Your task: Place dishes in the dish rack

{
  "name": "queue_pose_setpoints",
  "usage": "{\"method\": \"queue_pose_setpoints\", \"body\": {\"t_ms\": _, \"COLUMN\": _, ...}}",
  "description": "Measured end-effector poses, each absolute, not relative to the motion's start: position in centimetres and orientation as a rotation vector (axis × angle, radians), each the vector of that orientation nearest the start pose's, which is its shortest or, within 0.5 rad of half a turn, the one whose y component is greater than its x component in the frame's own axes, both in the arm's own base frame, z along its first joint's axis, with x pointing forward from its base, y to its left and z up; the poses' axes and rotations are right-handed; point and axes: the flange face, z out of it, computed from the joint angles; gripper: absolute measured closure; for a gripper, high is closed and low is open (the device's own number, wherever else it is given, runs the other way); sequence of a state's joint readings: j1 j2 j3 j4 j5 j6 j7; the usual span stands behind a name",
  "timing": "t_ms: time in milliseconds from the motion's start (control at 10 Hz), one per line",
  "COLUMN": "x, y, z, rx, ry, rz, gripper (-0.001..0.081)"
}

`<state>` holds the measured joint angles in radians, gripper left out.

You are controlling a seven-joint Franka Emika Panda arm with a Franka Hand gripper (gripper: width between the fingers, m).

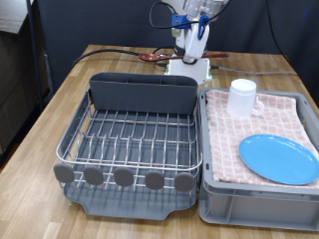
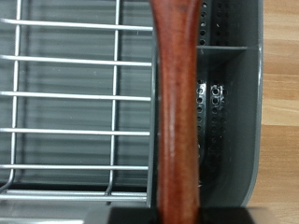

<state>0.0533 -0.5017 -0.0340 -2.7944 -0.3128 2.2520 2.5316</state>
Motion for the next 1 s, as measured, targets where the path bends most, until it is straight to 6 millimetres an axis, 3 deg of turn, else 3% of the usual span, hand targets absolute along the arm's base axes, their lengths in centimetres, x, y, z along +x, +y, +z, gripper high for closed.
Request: {"method": "queue_pose_setpoints", "body": {"t_ms": 1000, "x": 34.0, "y": -3.0, "z": 33.1, "rx": -1.258, "ry": 2.904, "rz": 0.188, "gripper": 0.0714}}
